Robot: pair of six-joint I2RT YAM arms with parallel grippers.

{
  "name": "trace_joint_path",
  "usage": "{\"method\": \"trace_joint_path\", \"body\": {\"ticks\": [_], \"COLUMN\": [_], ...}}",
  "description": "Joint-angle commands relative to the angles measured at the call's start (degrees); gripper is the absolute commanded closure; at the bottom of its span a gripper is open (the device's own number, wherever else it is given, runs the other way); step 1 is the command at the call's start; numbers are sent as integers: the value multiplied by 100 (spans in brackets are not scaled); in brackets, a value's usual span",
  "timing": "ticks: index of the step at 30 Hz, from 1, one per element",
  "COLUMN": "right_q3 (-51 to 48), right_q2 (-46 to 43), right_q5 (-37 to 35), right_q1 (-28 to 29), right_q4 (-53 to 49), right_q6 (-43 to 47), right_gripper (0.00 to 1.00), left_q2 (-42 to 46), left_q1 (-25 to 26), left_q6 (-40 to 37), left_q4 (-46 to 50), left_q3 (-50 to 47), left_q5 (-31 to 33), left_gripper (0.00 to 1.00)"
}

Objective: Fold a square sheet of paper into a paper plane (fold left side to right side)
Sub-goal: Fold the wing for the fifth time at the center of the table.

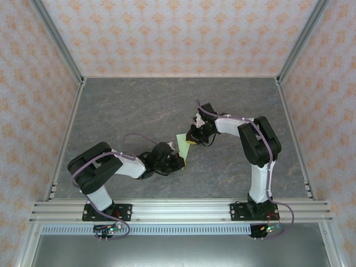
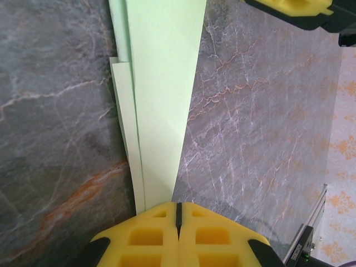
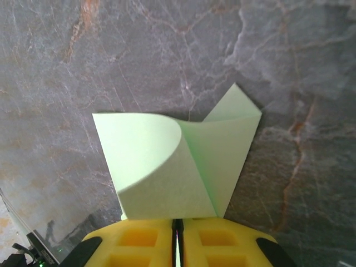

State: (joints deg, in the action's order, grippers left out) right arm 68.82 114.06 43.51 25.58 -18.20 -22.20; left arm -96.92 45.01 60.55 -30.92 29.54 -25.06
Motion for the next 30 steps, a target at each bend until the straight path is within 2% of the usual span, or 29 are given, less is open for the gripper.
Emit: {"method": "trace_joint_path", "body": {"ticks": [1, 5, 11, 24, 30], "right_q3": [210, 237, 308, 637, 238], "right_q2": [352, 307, 369, 500, -238], "right_q5": [-1553, -1557, -1611, -1634, -1503], "right_q1": [-449, -447, -480, -689, -714], "right_q4": [776, 753, 705, 694, 883], "right_q6": [132, 174, 224, 260, 215], "right_gripper": [83, 75, 69, 65, 65], "left_q2": [-293, -318, -313, -264, -202], "left_q1": [56, 59, 51, 60, 60], "left_q6": [5, 0, 0, 0, 0], "left_q4": [1158, 1162, 1158, 1154, 1166], "left_q3": [-278, -274, -273, -273, -256], "left_q5": [-34, -34, -34, -25, 4], "left_gripper": [100, 100, 100, 100, 100]}}
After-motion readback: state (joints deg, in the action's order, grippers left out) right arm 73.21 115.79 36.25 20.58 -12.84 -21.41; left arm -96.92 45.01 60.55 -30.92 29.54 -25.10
